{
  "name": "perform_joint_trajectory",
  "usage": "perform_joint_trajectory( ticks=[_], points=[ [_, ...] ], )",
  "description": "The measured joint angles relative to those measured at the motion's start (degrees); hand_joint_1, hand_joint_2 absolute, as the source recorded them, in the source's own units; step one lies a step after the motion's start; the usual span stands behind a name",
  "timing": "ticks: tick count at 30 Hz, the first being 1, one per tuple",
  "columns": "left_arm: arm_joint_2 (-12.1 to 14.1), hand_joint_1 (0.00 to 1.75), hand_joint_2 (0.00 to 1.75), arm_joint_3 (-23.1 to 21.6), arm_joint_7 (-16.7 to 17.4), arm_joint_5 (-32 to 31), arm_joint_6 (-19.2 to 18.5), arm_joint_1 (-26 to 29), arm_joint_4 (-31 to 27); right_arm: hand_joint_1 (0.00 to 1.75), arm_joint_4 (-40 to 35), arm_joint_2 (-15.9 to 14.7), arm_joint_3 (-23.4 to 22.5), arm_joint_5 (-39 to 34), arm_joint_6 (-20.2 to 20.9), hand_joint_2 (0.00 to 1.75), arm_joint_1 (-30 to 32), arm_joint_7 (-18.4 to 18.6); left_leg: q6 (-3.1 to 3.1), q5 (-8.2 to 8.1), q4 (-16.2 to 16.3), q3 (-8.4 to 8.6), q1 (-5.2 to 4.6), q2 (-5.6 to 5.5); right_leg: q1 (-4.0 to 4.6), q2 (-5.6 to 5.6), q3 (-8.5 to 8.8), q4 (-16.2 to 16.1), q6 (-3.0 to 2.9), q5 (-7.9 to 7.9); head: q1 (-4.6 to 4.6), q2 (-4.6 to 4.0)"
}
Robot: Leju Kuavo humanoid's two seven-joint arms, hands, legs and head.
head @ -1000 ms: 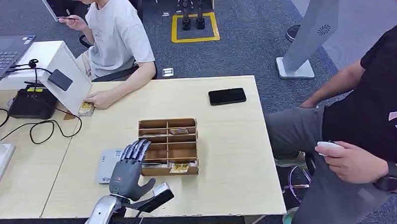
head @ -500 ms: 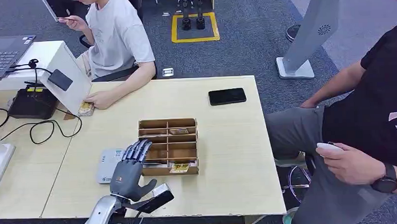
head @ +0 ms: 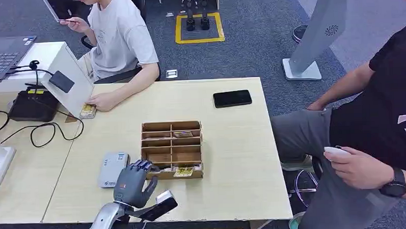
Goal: Pass the card to the sensor for recognition and then transmit it.
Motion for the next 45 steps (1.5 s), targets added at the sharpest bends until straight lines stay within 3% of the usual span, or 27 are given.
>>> perform_joint_trajectory(
  ticks=[2, 4, 8, 12, 13, 14, 17, 19, 23, 26, 27, 28, 29, 30, 32, 34, 36, 40, 45],
  points=[
    [0.0, 1.41, 1.75, 0.0, 0.0, 0.1, 0.0, -0.1, 0.0, 0.0, 0.0, 0.0, 0.0, 0.0, 0.0, 1.75, 0.0, 0.0, 0.0, 0.0, 0.0, 0.0, 0.0, 0.0, 0.0, 0.0, 0.0, 0.0, 0.0, 0.0, 0.0, 0.0],
    [0.0, 1.24, 1.75, 0.0, -0.1, 0.2, 0.0, -0.1, 0.1, 0.0, 0.0, 0.0, 0.0, 0.0, 0.0, 1.75, 0.0, 0.0, 0.0, 0.0, 0.0, 0.01, 0.0, 0.01, 0.0, 0.0, 0.0, 0.0, 0.0, 0.0, 0.0, 0.0],
    [-0.1, 1.45, 1.75, 0.0, -0.2, 0.3, 0.0, -0.1, 0.1, 0.0, 0.0, 0.0, 0.0, 0.0, 0.0, 1.75, 0.0, 0.0, 0.0, 0.0, 0.0, 0.01, 0.0, 0.0, 0.0, 0.0, 0.0, 0.0, 0.0, 0.0, 0.0, 0.02],
    [-0.3, 1.5, 1.75, 0.0, -0.2, 0.3, 0.0, -0.1, 0.2, 0.0, 0.0, 0.0, 0.0, 0.0, 0.0, 1.75, 0.0, 0.0, 0.0, 0.0, 0.0, 0.01, 0.0, 0.0, 0.0, -0.01, 0.0, 0.0, 0.0, 0.0, 0.0, 0.0],
    [-0.3, 1.55, 1.75, 0.0, -0.2, 0.4, 0.0, -0.1, 0.2, 0.0, 0.0, 0.0, 0.0, 0.0, 0.0, 1.75, -0.1, 0.0, 0.0, 0.0, 0.0, 0.01, 0.0, 0.0, 0.0, -0.01, 0.0, 0.0, 0.0, 0.0, 0.0, 0.0],
    [-0.3, 1.75, 1.75, 0.0, -0.2, 0.5, 0.0, -0.1, 0.2, 0.0, 0.0, 0.0, 0.0, 0.1, 0.0, 1.75, -0.1, 0.0, 0.0, 0.0, 0.0, 0.01, 0.0, 0.0, 0.0, -0.01, 0.0, 0.0, 0.0, 0.0, 0.0, 0.0],
    [-0.3, 1.68, 1.75, 0.1, -1.2, 1.7, -0.3, -0.1, 0.2, 0.0, 0.0, 0.0, 0.0, 0.2, 0.0, 1.75, 0.0, 0.0, 0.0, 0.0, 0.0, 0.01, 0.0, 0.0, 0.0, -0.01, 0.0, 0.0, 0.0, 0.0, 0.0, 0.0],
    [-0.2, 1.48, 1.75, 0.2, -2.5, 3.9, -1.2, -0.1, 0.2, 0.0, 0.0, 0.0, 0.0, 0.4, 0.0, 1.75, -0.1, 0.0, 0.0, 0.0, 0.0, 0.01, 0.0, -0.01, 0.0, -0.01, 0.01, 0.0, 0.0, 0.0, 0.0, 0.0],
    [0.3, 1.55, 1.75, 0.9, -5.0, 8.5, -3.2, -0.1, -0.8, 0.0, 0.0, 0.0, 0.0, 0.5, 0.0, 1.75, 0.0, -0.2, 0.0, 0.0, 0.0, 0.0, 0.0, -0.01, 0.0, -0.01, 0.01, 0.0, 0.0, 0.0, 0.02, 0.0],
    [3.3, 1.43, 1.75, 1.4, -6.7, 11.6, -5.1, -0.5, -4.8, 0.0, 0.0, 0.0, 0.0, 0.5, 0.1, 1.75, 0.0, -0.5, -0.02, 0.02, 0.0, 0.01, 0.03, 0.0, 0.02, 0.0, -0.01, 0.0, -0.01, 0.01, 0.02, 0.0],
    [5.4, 1.38, 1.75, 2.0, -6.9, 12.8, -6.4, -1.0, -7.1, 0.0, 0.0, 0.0, 0.0, 0.6, 0.1, 1.75, 0.0, -0.7, -0.02, 0.02, 0.0, 0.01, 0.03, 0.0, 0.03, 0.0, -0.01, 0.0, -0.01, 0.01, 0.0, 0.0],
    [6.6, 1.2, 1.75, 2.7, -7.3, 13.6, -7.4, -1.6, -8.9, 0.0, 0.0, 0.0, 0.0, 0.6, 0.1, 1.75, 0.0, -0.7, -0.03, 0.03, 0.0, 0.03, 0.03, 0.0, 0.03, 0.0, -0.02, 0.0, -0.01, 0.01, 0.0, 0.0],
    [8.1, 1.38, 1.75, 3.5, -7.7, 14.2, -8.2, -2.2, -10.4, 0.0, 0.0, 0.0, 0.0, 0.6, 0.1, 1.75, 0.1, -1.0, -0.03, 0.03, 0.0, 0.03, 0.04, 0.0, 0.03, 0.0, -0.01, 0.0, -0.02, 0.01, 0.0, 0.0],
    [9.3, 1.38, 1.75, 4.1, -8.0, 14.7, -8.7, -2.8, -11.9, 0.0, 0.0, 0.0, 0.0, 0.6, 0.1, 1.75, 0.1, -1.1, -0.04, 0.03, 0.0, 0.03, 0.06, 0.0, 0.06, -0.01, -0.01, 0.0, -0.02, 0.01, 0.0, 0.0],
    [12.7, 1.54, 1.75, 5.3, -8.8, 16.4, -10.4, -4.8, -15.9, 0.0, 0.0, 0.0, 0.0, 0.5, 0.1, 1.75, 0.1, -1.5, -0.07, 0.06, 0.0, 0.0, 0.15, -0.01, 0.14, -0.01, -0.01, 0.0, -0.04, 0.02, 0.02, 0.0],
    [16.2, 1.5, 1.75, 7.5, -9.4, 18.7, -12.5, -7.0, -20.1, 0.0, 0.0, 0.0, 0.0, 0.2, 0.1, 1.75, 0.1, -1.7, -0.09, 0.07, 0.0, 0.01, 0.17, 0.01, 0.18, 0.0, 0.0, 0.0, -0.09, 0.05, 0.0, 0.0],
    [18.9, 1.57, 1.75, 10.0, -9.7, 20.2, -14.0, -8.5, -22.8, 0.0, 0.0, 0.0, -0.1, 0.1, 0.1, 1.75, 0.2, -1.9, -0.09, 0.07, 0.0, 0.02, 0.16, 0.02, 0.18, 0.01, 0.0, 0.0, -0.09, 0.05, 0.0, 0.0],
    [23.2, 1.47, 1.75, 13.5, -9.6, 19.4, -15.5, -9.9, -26.8, 0.0, 0.1, 0.0, -0.1, 0.0, 0.1, 1.75, 0.3, -2.1, -0.09, 0.07, 0.0, 0.01, 0.15, 0.02, 0.18, 0.01, -0.01, 0.0, -0.09, 0.05, 0.0, 0.02],
    [25.7, 1.48, 1.75, 15.4, -8.8, 16.5, -15.3, -10.4, -28.4, 0.0, 0.1, 0.0, -0.5, -0.3, 0.1, 1.75, 0.3, -2.2, -0.09, 0.07, 0.0, 0.0, 0.12, 0.0, 0.17, 0.01, -0.01, 0.0, -0.08, 0.05, 0.0, 0.0]
  ],
)
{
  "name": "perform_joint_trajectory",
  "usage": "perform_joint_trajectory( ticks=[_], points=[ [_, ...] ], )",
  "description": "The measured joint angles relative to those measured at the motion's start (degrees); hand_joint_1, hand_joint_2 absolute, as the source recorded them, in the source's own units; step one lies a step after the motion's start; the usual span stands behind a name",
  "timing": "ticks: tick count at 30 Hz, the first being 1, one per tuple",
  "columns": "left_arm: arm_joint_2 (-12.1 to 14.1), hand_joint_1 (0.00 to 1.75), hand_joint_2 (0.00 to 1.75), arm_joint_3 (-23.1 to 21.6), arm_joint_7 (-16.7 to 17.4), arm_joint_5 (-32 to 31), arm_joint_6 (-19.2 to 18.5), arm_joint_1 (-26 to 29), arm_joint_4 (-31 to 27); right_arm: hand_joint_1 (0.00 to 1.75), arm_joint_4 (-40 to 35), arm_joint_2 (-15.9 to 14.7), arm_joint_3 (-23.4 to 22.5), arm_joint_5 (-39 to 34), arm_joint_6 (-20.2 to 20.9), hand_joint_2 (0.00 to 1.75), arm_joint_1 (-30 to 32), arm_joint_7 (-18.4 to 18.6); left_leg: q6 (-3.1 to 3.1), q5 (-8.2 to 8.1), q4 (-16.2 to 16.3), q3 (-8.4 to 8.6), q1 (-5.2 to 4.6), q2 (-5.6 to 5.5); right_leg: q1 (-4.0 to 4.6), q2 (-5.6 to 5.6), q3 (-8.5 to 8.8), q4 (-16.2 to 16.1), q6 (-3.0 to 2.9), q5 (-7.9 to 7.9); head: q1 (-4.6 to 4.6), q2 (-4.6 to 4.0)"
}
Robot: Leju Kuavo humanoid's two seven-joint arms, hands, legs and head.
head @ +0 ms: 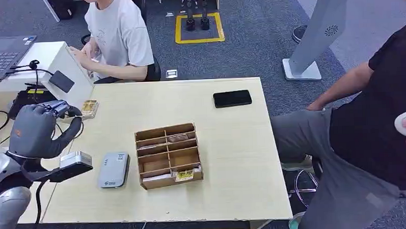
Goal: Pass the card to the sensor for recognition and then transmit it.
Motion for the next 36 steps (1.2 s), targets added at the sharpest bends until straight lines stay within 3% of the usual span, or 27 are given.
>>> perform_joint_trajectory(
  ticks=[2, 7, 8, 10, 13, 14, 15, 20, 25, 26, 27, 28, 30, 31, 32, 36],
  points=[
    [0.4, 1.55, 1.75, 0.1, 0.7, -1.6, 0.6, 0.0, -0.1, 0.0, 0.0, 0.0, -0.1, 0.0, 0.0, 1.75, 0.0, 0.0, 0.0, 0.0, 0.0, 0.0, -0.01, 0.0, -0.01, 0.0, 0.0, 0.0, 0.0, 0.0, 0.02, 0.0],
    [0.3, 1.5, 1.75, 0.0, 5.4, -10.2, 3.1, -1.1, 1.1, 0.0, 0.0, 0.0, -0.2, 1.1, 0.0, 1.75, 0.0, 0.3, 0.0, 0.0, 0.0, 0.01, -0.01, 0.0, -0.06, -0.01, 0.0, 0.0, 0.0, 0.0, 0.04, 0.0],
    [0.1, 1.64, 1.75, 0.0, 5.8, -10.8, 3.3, -1.6, 1.9, 0.0, 0.0, 0.0, -0.2, 1.0, 0.0, 1.75, -0.1, 0.4, 0.0, 0.0, 0.0, 0.01, -0.01, -0.01, -0.06, -0.01, 0.0, 0.0, -0.01, 0.01, 0.0, 0.0],
    [-0.2, 1.52, 1.75, -0.1, 6.1, -11.3, 3.4, -2.1, 2.8, 0.0, 0.0, 0.0, -0.2, 1.1, 0.0, 1.75, -0.2, 0.5, 0.0, 0.0, 0.0, 0.03, -0.01, 0.03, -0.06, 0.01, -0.01, 0.0, -0.02, 0.02, 0.0, 0.0],
    [-1.0, 1.47, 1.75, -0.4, 7.3, -11.4, 2.7, -3.6, 4.8, 0.0, 0.0, 0.0, -0.2, 1.8, 0.0, 1.75, -0.2, 0.7, 0.0, 0.01, 0.0, 0.02, -0.01, 0.01, -0.06, 0.0, -0.03, 0.0, -0.02, 0.02, 0.02, 0.0],
    [-1.6, 1.5, 1.75, -0.7, 8.0, -11.8, 2.4, -4.6, 6.2, 0.0, 0.0, 0.0, -0.2, 2.1, 0.1, 1.75, -0.3, 0.7, 0.0, 0.01, 0.0, 0.02, -0.01, -0.01, -0.06, -0.02, -0.03, 0.0, -0.02, 0.02, 0.0, 0.0],
    [-2.1, 1.4, 1.75, -1.0, 8.5, -12.3, 2.1, -5.8, 7.5, 0.0, 0.0, 0.0, -0.2, 2.3, 0.2, 1.75, -0.5, 0.8, 0.0, 0.01, 0.0, 0.01, 0.0, -0.02, -0.06, -0.02, -0.02, 0.0, -0.02, 0.02, 0.02, 0.0],
    [-4.5, 1.54, 1.75, -2.6, 11.3, -13.2, 0.5, -12.0, 16.6, 0.0, 0.0, 0.0, 0.0, 2.8, 0.9, 1.75, -1.1, 0.7, 0.0, 0.05, 0.0, 0.01, -0.01, 0.02, -0.06, 0.0, -0.02, 0.0, -0.06, 0.08, 0.02, 0.0],
    [-5.3, 1.48, 1.75, -2.9, 11.5, -13.4, 1.1, -15.5, 23.9, 0.0, 0.0, 0.0, 0.1, 2.8, 0.9, 1.75, -1.2, 0.7, -0.01, 0.05, 0.0, 0.03, -0.01, 0.12, -0.06, 0.1, -0.04, 0.0, -0.07, 0.09, 0.0, 0.0],
    [-5.5, 1.36, 1.75, -2.9, 11.3, -13.2, 1.1, -15.6, 24.6, 0.0, 0.0, 0.0, 0.1, 2.8, 0.9, 1.75, -1.2, 0.6, -0.01, 0.05, 0.0, 0.03, -0.01, 0.12, -0.06, 0.1, -0.04, 0.0, -0.07, 0.09, 0.02, 0.0],
    [-5.6, 1.03, 1.75, -2.9, 11.3, -13.2, 1.1, -15.6, 25.0, 0.0, 0.0, 0.0, 0.1, 2.8, 0.9, 1.75, -1.2, 0.5, -0.01, 0.05, 0.0, 0.02, 0.0, 0.12, -0.06, 0.1, -0.05, 0.0, -0.07, 0.09, 0.0, 0.0],
    [-5.7, 1.03, 1.75, -2.9, 11.3, -13.1, 1.1, -15.7, 25.4, 0.0, 0.0, 0.0, 0.1, 2.8, 0.9, 1.75, -1.2, 0.5, -0.01, 0.05, 0.0, 0.01, 0.0, 0.12, -0.06, 0.1, -0.05, 0.0, -0.07, 0.09, 0.02, 0.0],
    [-5.9, 0.1, 1.75, -3.0, 11.3, -13.1, 1.1, -15.8, 25.8, 0.0, 0.0, 0.0, 0.1, 2.8, 0.8, 1.75, -1.2, 0.3, -0.01, 0.04, 0.0, 0.01, -0.01, 0.12, -0.06, 0.11, -0.06, 0.0, -0.07, 0.08, 0.02, 0.0],
    [-6.1, 0.1, 1.75, -3.0, 11.3, -13.1, 1.1, -15.8, 26.0, 0.0, 0.0, 0.0, 0.1, 2.8, 0.8, 1.75, -1.2, 0.2, -0.01, 0.04, 0.0, 0.01, -0.01, 0.12, -0.06, 0.11, -0.06, 0.0, -0.07, 0.08, 0.0, 0.0],
    [-6.1, 0.0, 1.75, -3.0, 11.3, -13.1, 1.1, -15.8, 26.2, 0.0, 0.0, 0.0, 0.1, 2.8, 0.8, 1.75, -1.2, 0.2, -0.01, 0.04, 0.0, 0.0, -0.01, 0.12, -0.06, 0.1, -0.06, 0.0, -0.07, 0.08, 0.0, 0.0],
    [-6.2, 0.0, 1.75, -3.1, 11.7, -13.4, 2.1, -15.7, 26.5, 0.0, 0.0, 0.0, 0.1, 2.6, 0.8, 1.75, -1.2, 0.2, -0.01, 0.04, 0.0, 0.0, -0.01, 0.12, -0.06, 0.1, -0.05, 0.0, -0.07, 0.09, 0.0, 0.0]
  ],
)
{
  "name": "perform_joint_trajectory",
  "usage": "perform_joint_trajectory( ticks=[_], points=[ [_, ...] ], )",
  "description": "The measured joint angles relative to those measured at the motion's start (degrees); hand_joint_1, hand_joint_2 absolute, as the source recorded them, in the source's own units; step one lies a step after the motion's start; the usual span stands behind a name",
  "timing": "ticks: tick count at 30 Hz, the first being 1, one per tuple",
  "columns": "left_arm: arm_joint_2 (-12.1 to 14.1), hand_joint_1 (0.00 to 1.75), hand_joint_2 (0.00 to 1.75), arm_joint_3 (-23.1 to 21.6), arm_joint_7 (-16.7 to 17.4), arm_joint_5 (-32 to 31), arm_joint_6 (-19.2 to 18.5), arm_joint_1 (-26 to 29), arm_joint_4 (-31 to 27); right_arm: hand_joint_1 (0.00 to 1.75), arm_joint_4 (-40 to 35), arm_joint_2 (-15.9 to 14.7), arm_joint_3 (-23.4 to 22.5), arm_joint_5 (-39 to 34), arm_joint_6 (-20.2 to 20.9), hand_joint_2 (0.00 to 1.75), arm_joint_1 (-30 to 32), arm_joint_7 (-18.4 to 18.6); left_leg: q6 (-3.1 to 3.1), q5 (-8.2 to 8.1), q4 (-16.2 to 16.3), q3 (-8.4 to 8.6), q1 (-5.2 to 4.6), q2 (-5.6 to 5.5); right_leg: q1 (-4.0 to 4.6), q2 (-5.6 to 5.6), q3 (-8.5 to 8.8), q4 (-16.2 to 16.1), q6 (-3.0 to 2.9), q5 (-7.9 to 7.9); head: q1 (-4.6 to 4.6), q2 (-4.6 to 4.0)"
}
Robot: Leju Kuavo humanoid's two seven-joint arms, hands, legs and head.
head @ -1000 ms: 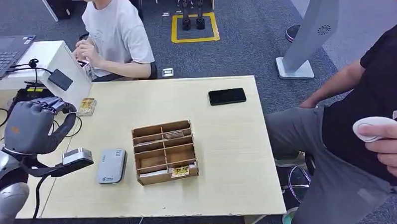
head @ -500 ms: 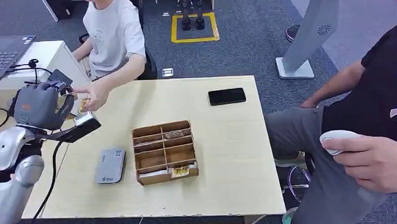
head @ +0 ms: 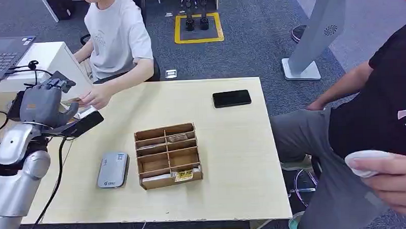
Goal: Pass the card to the sensor for recognition and then transmit it.
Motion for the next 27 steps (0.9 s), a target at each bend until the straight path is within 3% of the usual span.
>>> perform_joint_trajectory(
  ticks=[6, 9, 12, 14, 17, 20, 22, 23, 26, 27],
  points=[
    [0.5, 0.0, 1.75, 0.3, 1.2, -0.6, 3.9, 1.9, -0.1, 0.0, 0.0, 0.0, 0.0, -0.6, 0.0, 1.75, 0.1, -0.2, 0.0, 0.0, 0.0, 0.0, 0.0, 0.0, 0.0, 0.0, 0.02, 0.0, 0.0, 0.0, 0.02, 0.0],
    [2.1, 0.0, 1.75, 2.6, 1.5, 0.8, 6.9, 6.0, -1.5, 0.0, 0.0, 0.0, 0.0, -1.4, -0.4, 1.75, 0.5, -0.9, 0.0, -0.06, 0.0, 0.03, 0.0, 0.22, 0.0, 0.25, 0.01, 0.0, -0.01, -0.01, 0.02, 0.0],
    [3.4, 0.0, 1.75, 8.0, 0.0, 1.5, 11.1, 12.5, -3.6, 0.0, 0.1, 0.0, 0.0, -1.6, -0.7, 1.75, 1.3, -1.0, -0.02, -0.12, 0.0, 0.03, 0.02, 0.31, 0.02, 0.34, -0.03, 0.0, 0.0, -0.06, 0.02, 0.0],
    [3.3, 0.0, 1.75, 13.1, -1.3, 1.4, 16.2, 18.0, -6.3, 0.0, 0.1, 0.0, -0.2, -2.1, -0.8, 1.75, 1.6, -0.7, -0.09, -0.19, -0.1, 0.04, 0.02, 0.34, 0.02, 0.36, -0.06, 0.0, -0.03, -0.12, 0.0, 0.0],
    [2.8, 0.0, 1.75, 19.4, -2.8, 1.4, 18.8, 23.9, -9.6, 0.0, 0.2, 0.0, -0.5, -2.3, -0.9, 1.75, 2.0, -0.7, -0.1, -0.21, -0.1, -0.01, 0.02, 0.28, 0.02, 0.31, -0.07, 0.0, 0.05, -0.19, 0.0, 0.02],
    [1.4, 0.0, 1.75, 26.5, -1.1, 0.1, 21.9, 30.4, -13.6, 0.0, 0.2, 0.0, -1.0, -3.3, -1.1, 1.75, 2.1, -0.8, -0.07, -0.29, -0.1, -0.01, 0.02, 0.37, 0.01, 0.38, 0.02, 0.0, 0.05, -0.19, 0.02, 0.0],
    [0.0, 0.0, 1.75, 31.9, -1.3, 1.3, 20.8, 34.2, -15.4, 0.0, 0.2, 0.1, -1.2, -3.4, -1.1, 1.75, 2.4, -0.7, -0.04, -0.36, -0.1, 0.03, 0.02, 0.43, 0.01, 0.44, 0.03, 0.0, 0.05, -0.22, -0.04, 0.0],
    [-1.4, 0.0, 1.75, 36.4, -2.9, 2.5, 18.4, 35.5, -15.8, 0.0, 0.3, 0.1, -1.3, -3.3, -1.0, 1.75, 2.7, -0.1, -0.03, -0.37, -0.1, 0.02, 0.02, 0.39, 0.01, 0.39, 0.03, 0.0, 0.04, -0.26, -0.02, 0.0],
    [-7.0, 0.0, 1.75, 54.0, -10.9, 0.0, 8.7, 35.4, -12.5, 0.0, 0.5, 0.2, -1.8, -2.7, -0.7, 1.75, 3.2, 0.9, -0.03, -0.37, -0.1, -0.01, 0.03, 0.38, 0.02, 0.36, 0.05, 0.0, 0.06, -0.28, 0.09, 0.0],
    [-8.4, 0.0, 1.75, 60.1, -13.1, -2.5, 8.1, 34.8, -9.8, 0.0, 0.5, 0.2, -2.0, -2.8, -0.8, 1.75, 3.3, 0.7, -0.02, -0.41, -0.1, 0.05, 0.03, 0.53, 0.02, 0.52, 0.04, 0.0, 0.04, -0.29, 0.04, 0.0]
  ],
)
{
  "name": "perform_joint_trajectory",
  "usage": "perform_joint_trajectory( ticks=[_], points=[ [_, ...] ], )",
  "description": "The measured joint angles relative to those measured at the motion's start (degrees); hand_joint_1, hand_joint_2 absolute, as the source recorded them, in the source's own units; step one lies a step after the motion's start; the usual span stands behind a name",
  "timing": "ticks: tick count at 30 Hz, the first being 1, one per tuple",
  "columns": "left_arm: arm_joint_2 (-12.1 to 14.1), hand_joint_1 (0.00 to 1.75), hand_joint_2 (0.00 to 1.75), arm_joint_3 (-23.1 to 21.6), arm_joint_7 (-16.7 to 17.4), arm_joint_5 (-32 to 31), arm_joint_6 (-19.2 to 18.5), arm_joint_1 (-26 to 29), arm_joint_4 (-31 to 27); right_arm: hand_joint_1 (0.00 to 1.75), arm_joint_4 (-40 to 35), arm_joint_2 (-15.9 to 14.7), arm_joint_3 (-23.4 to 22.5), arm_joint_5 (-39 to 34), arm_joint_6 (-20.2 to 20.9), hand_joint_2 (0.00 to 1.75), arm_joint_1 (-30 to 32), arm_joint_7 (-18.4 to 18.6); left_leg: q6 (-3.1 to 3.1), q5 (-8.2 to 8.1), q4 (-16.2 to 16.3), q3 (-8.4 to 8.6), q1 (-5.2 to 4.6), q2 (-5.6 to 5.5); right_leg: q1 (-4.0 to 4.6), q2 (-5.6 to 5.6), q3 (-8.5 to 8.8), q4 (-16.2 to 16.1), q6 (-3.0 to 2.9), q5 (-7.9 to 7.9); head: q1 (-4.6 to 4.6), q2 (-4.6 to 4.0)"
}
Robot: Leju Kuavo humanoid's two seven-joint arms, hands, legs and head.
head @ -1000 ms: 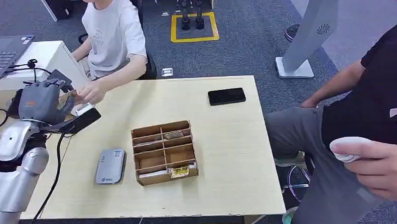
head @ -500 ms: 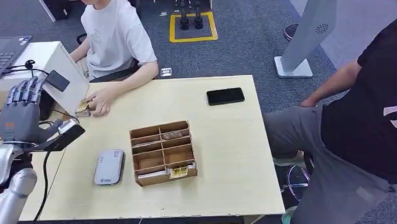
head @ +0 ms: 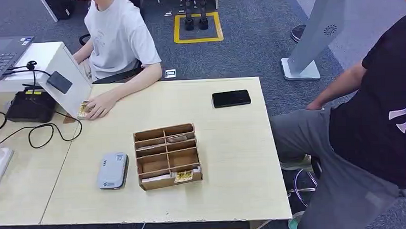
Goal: Pass the card to the sensor for recognition and then transmit it.
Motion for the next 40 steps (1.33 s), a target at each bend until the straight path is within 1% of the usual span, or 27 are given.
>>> perform_joint_trajectory(
  ticks=[1, 2, 3, 5, 7, 8, 9, 10, 11, 12, 13, 14, 16, 17, 18, 20, 23, 24, 27, 29, 35, 36, 40],
  points=[
    [-1.7, 0.0, 1.75, 6.1, -2.1, -3.2, 0.2, -0.6, 2.9, 0.0, 0.0, 0.1, -0.2, -0.2, -0.1, 1.75, 0.1, -0.4, -0.09, -0.06, 0.0, 0.11, 0.0, 0.14, 0.0, 0.18, -0.01, 0.0, -0.01, 0.0, 0.0, 0.0],
    [-2.9, 0.0, 1.75, 11.6, -3.7, -5.9, 0.7, -1.1, 6.1, 0.0, 0.1, 0.1, -0.3, -0.2, -0.1, 1.75, 0.2, -0.5, -0.08, -0.07, 0.0, 0.12, 0.0, 0.19, 0.0, 0.22, 0.01, 0.0, -0.04, -0.03, -0.22, 0.0],
    [-4.4, 0.0, 1.75, 16.2, -3.5, -7.7, 1.3, -1.9, 9.0, 0.0, 0.1, 0.1, -0.5, -0.4, -0.2, 1.75, 0.2, -0.8, -0.07, -0.07, 0.0, 0.12, -0.01, 0.14, -0.01, 0.14, 0.01, 0.0, -0.04, -0.04, -0.22, 0.02],
    [-8.1, 0.0, 1.75, 23.5, 0.3, -10.2, 2.3, -3.6, 14.4, 0.0, 0.1, 0.2, -0.7, -0.5, -0.4, 1.75, 0.0, -1.3, -0.07, -0.07, 0.0, 0.07, -0.04, -0.06, -0.04, -0.09, 0.06, 0.0, 0.01, -0.1, -0.15, 0.0],
    [-11.6, 0.0, 1.75, 30.1, 6.6, -8.1, 3.2, -4.9, 20.2, 0.0, 0.1, 0.3, -0.9, -0.5, -0.5, 1.75, -0.2, -1.5, -0.06, -0.07, 0.0, 0.11, -0.09, -0.1, -0.08, -0.14, 0.1, 0.0, 0.04, -0.12, -0.2, 0.0],
    [-13.6, 0.0, 1.75, 32.4, 9.5, -6.9, 3.5, -5.2, 22.7, 0.0, 0.2, 0.3, -1.0, -0.5, -0.5, 1.75, -0.4, -1.5, -0.05, -0.07, 0.0, 0.09, -0.09, -0.16, -0.09, -0.2, 0.11, 0.0, 0.05, -0.12, -0.17, 0.0],
    [-15.1, 0.0, 1.75, 34.0, 11.5, -6.5, 4.6, -5.5, 25.1, 0.0, 0.2, 0.3, -1.0, -0.5, -0.7, 1.75, -0.4, -1.5, 0.03, -0.11, 0.0, 0.07, -0.1, -0.38, -0.1, -0.4, 0.18, -0.1, 0.11, -0.15, -0.2, 0.0],
    [-17.3, 0.0, 1.75, 35.9, 13.6, -7.0, 7.2, -6.2, 28.5, 0.0, 0.2, 0.3, -1.2, -0.6, -0.8, 1.75, -0.4, -1.5, 0.1, -0.08, 0.0, 0.09, -0.25, -0.55, -0.24, -0.58, 0.22, -0.1, 0.16, -0.18, -0.04, 0.0],
    [-18.8, 0.0, 1.75, 37.5, 15.9, -7.8, 9.2, -6.6, 31.3, 0.0, 0.2, 0.3, -1.4, -0.6, -0.8, 1.75, -0.5, -1.4, 0.27, -0.1, 0.0, 0.12, -0.34, -0.62, -0.3, -0.64, 0.26, -0.1, 0.28, -0.24, -0.13, 0.0],
    [-20.0, 0.0, 1.75, 38.6, 17.8, -8.3, 10.8, -6.8, 33.8, 0.0, 0.2, 0.3, -1.5, -0.6, -0.9, 1.75, -0.5, -1.2, 0.27, -0.1, 0.0, 0.14, -0.33, -0.63, -0.31, -0.66, 0.3, -0.1, 0.29, -0.25, -0.13, 0.02],
    [-21.6, 0.0, 1.75, 39.6, 19.2, -7.4, 12.4, -7.0, 36.7, 0.0, 0.2, 0.3, -1.5, -0.7, -1.0, 1.75, -0.6, -0.9, 0.3, -0.12, 0.1, 0.13, -0.3, -0.63, -0.3, -0.67, 0.33, -0.1, 0.3, -0.24, -0.09, 0.0],
    [-23.2, 0.0, 1.75, 40.5, 19.7, -5.8, 14.1, -7.4, 39.5, 0.0, 0.2, 0.3, -1.6, -0.9, -1.1, 1.75, -0.6, -0.8, 0.31, -0.12, 0.1, 0.12, -0.32, -0.66, -0.3, -0.69, 0.34, -0.1, 0.31, -0.24, -0.07, 0.0],
    [-25.1, 0.0, 1.75, 41.6, 20.0, -3.6, 16.3, -8.1, 44.2, 0.0, 0.2, 0.3, -2.1, -1.7, -1.2, 1.75, -0.6, -0.7, 0.36, -0.12, 0.2, 0.11, -0.34, -0.7, -0.31, -0.73, 0.36, -0.1, 0.39, -0.22, -0.02, 0.0],
    [-25.8, 0.0, 1.75, 41.7, 19.9, -3.5, 17.0, -8.3, 46.5, 0.0, 0.2, 0.3, -2.5, -2.2, -1.3, 1.75, -0.7, -0.4, 0.37, -0.12, 0.2, 0.11, -0.34, -0.7, -0.31, -0.73, 0.36, -0.1, 0.4, -0.22, -0.02, 0.0],
    [-26.3, 0.0, 1.75, 41.7, 19.4, -3.9, 17.5, -8.6, 48.7, 0.0, 0.2, 0.3, -3.0, -2.8, -1.4, 1.75, -0.7, -0.4, 0.37, -0.12, 0.2, 0.12, -0.36, -0.7, -0.33, -0.73, 0.36, -0.1, 0.41, -0.21, -0.02, 0.0],
    [-27.1, 0.0, 1.75, 41.7, 16.8, -4.4, 18.8, -9.2, 53.4, 0.0, 0.1, 0.3, -3.9, -3.9, -1.8, 1.75, -0.8, -0.5, 0.37, -0.12, 0.2, 0.11, -0.33, -0.71, -0.33, -0.73, 0.37, -0.1, 0.47, -0.17, -0.02, 0.0],
    [-27.3, 0.0, 1.75, 41.8, 12.3, -1.5, 19.7, -10.2, 58.5, 0.0, -0.1, 0.2, -4.9, -4.3, -2.3, 1.75, -0.9, -3.2, 0.37, -0.12, 0.2, 0.11, -0.31, -0.71, -0.32, -0.72, 0.38, -0.1, 0.46, -0.17, -0.02, 0.0],
    [-27.3, 0.0, 1.75, 41.8, 11.5, -0.9, 19.7, -10.5, 59.6, 0.0, -0.1, 0.0, -4.9, -4.1, -2.2, 1.75, -1.1, -4.0, 0.37, -0.12, 0.2, 0.12, -0.3, -0.71, -0.31, -0.72, 0.38, -0.1, 0.46, -0.17, -0.04, 0.0],
    [-27.0, 0.0, 1.75, 41.9, 10.4, -0.1, 19.7, -11.1, 62.3, 0.0, -0.2, -0.3, -5.4, -3.8, -2.3, 1.75, -1.4, -5.3, 0.36, -0.11, 0.2, 0.15, -0.27, -0.71, -0.29, -0.72, 0.37, -0.1, 0.45, -0.17, -0.02, 0.0],
    [-26.7, 0.0, 1.75, 41.3, 8.6, 1.3, 19.5, -11.1, 63.5, 0.0, -0.5, -0.5, -5.1, -4.1, -2.6, 1.75, -1.3, -7.2, 0.36, -0.11, 0.2, 0.18, -0.25, -0.7, -0.28, -0.71, 0.37, -0.1, 0.45, -0.17, -0.02, 0.0],
    [-25.8, 0.0, 1.75, 36.3, 8.2, 6.2, 17.0, -10.7, 65.1, 0.0, -1.2, -1.1, -2.2, -10.7, -1.9, 1.75, -0.9, -7.4, 0.36, -0.11, 0.2, 0.15, -0.25, -0.71, -0.27, -0.71, 0.36, -0.1, 0.46, -0.18, -0.04, 0.02],
    [-25.7, 0.0, 0.0, 35.2, 8.2, 7.2, 16.5, -10.6, 65.2, 0.0, -1.4, -1.2, -1.5, -12.0, -1.6, 1.75, -0.7, -7.1, 0.36, -0.11, 0.2, 0.14, -0.25, -0.71, -0.27, -0.71, 0.36, -0.1, 0.46, -0.18, -0.02, 0.0],
    [-25.2, 0.0, 0.0, 30.3, 8.4, 10.6, 14.3, -9.9, 65.6, 0.0, -2.0, -1.5, 1.3, -16.9, -0.7, 1.75, 0.0, -6.7, 0.36, -0.11, 0.2, 0.13, -0.26, -0.71, -0.27, -0.71, 0.36, -0.1, 0.46, -0.18, -0.02, 0.0]
  ],
)
